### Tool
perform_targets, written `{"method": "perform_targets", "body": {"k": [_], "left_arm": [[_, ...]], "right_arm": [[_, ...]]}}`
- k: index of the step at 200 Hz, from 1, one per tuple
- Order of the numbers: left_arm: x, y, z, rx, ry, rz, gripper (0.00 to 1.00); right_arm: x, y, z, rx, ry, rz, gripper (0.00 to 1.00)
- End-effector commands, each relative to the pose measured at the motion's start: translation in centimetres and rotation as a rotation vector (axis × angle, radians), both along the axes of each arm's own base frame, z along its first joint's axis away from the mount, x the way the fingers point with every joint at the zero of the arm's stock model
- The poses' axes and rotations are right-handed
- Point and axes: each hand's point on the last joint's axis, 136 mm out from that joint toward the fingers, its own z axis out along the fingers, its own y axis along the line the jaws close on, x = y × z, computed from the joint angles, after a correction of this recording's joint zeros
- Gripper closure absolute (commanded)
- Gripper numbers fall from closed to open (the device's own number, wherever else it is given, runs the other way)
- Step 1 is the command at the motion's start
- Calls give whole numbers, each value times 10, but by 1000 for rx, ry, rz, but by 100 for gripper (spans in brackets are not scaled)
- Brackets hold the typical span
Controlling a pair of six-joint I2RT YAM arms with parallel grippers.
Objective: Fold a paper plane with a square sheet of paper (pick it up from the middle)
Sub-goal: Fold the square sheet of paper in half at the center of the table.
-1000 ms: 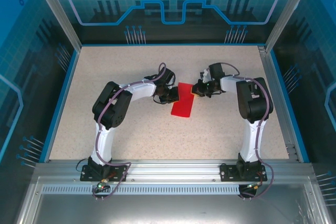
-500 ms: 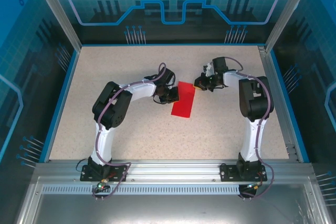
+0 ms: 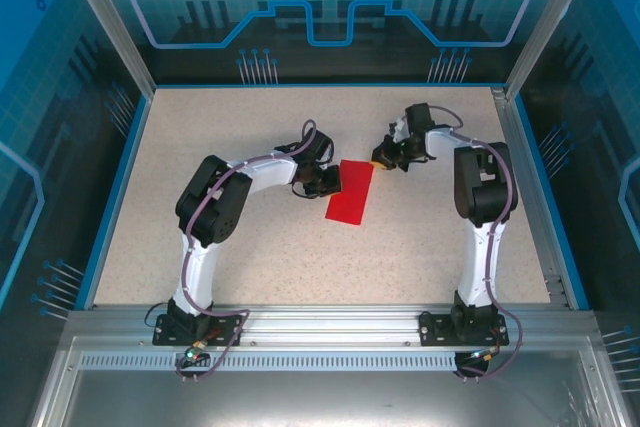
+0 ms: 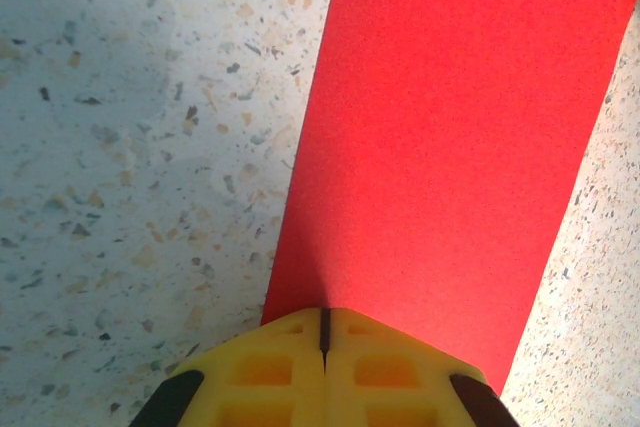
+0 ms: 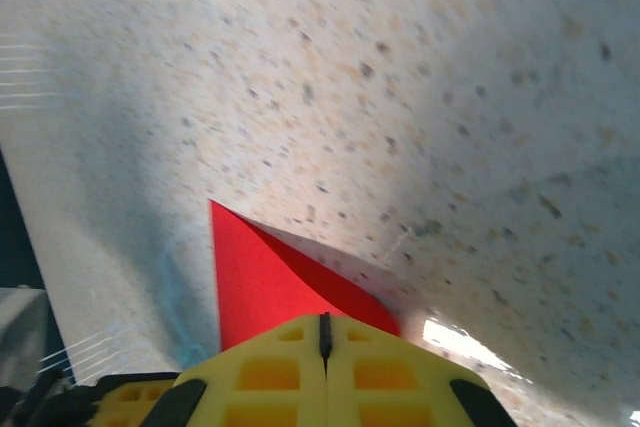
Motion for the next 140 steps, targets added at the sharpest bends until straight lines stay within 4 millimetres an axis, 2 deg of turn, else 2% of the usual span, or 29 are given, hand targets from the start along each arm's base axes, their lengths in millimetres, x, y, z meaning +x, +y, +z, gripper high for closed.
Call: {"method": "perform_targets", "body": {"k": [1, 22, 63, 86, 106, 140], "left_arm": [[-37, 27, -49, 138, 139, -7, 100], [-37, 27, -50, 135, 141, -8, 100], [-39, 28, -51, 142, 141, -14, 100], [-38, 29, -49, 140, 138, -15, 100], [-39, 30, -49, 142, 137, -14, 100], [-39, 28, -46, 130, 139, -12, 100]], "right_arm": [[1, -3, 1, 29, 35, -4, 97], [-2, -6, -19, 6, 77, -17, 97], [-15, 2, -45, -16, 131, 0, 97], [-19, -15, -61, -131, 176, -37, 98], [-16, -26, -44, -223, 136, -38, 97], [-3, -18, 21, -140, -24, -21, 93]]}}
